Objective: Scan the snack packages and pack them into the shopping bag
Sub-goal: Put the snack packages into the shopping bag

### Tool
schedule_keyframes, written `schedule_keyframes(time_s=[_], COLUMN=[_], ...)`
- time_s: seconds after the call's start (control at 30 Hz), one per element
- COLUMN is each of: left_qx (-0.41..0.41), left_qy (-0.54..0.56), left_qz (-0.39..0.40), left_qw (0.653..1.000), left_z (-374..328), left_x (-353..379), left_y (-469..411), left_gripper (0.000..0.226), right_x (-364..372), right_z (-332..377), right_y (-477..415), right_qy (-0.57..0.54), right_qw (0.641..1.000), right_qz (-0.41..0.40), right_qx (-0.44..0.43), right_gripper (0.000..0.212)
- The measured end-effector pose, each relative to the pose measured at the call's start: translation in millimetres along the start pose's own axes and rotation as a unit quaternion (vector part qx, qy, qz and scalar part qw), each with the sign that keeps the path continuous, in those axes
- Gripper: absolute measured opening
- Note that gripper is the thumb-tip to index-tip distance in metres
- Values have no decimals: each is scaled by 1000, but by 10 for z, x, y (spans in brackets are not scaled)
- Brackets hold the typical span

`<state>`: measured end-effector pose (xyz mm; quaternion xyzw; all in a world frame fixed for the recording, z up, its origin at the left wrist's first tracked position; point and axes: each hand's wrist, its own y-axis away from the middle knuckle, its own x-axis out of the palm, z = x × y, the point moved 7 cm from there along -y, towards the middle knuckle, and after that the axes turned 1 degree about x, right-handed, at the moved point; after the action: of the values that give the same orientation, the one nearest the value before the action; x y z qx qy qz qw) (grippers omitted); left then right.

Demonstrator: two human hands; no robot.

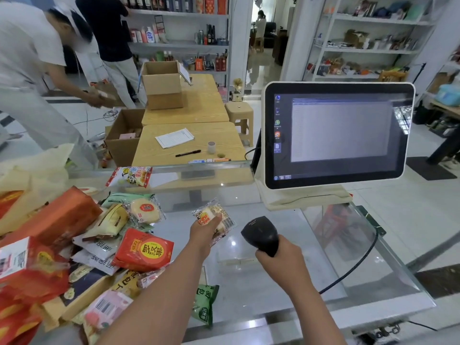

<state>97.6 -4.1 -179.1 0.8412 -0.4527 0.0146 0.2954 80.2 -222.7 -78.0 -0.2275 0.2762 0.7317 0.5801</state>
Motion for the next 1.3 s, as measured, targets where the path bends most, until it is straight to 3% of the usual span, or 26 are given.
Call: schedule_keyframes(time_s=[0.13, 0.7, 1.3], left_qx=[8, -4, -14], left_qy=[-14, -1, -1], left_qz=[-9, 11, 5], left_qw=[1000, 1000, 1000], left_z=[14, 44, 26], left_x=[-11, -17, -11], left_y=[-30, -73, -24], left_gripper=[18, 36, 28], right_x=[-34, -3, 72], right_z=[83, 133, 97], right_y=[7, 37, -6], right_qy=[-43, -68, -63], right_qw=[999, 996, 998], right_qz=[19, 32, 6], right_qx=[23, 53, 24], right_gripper=[19, 8, 10])
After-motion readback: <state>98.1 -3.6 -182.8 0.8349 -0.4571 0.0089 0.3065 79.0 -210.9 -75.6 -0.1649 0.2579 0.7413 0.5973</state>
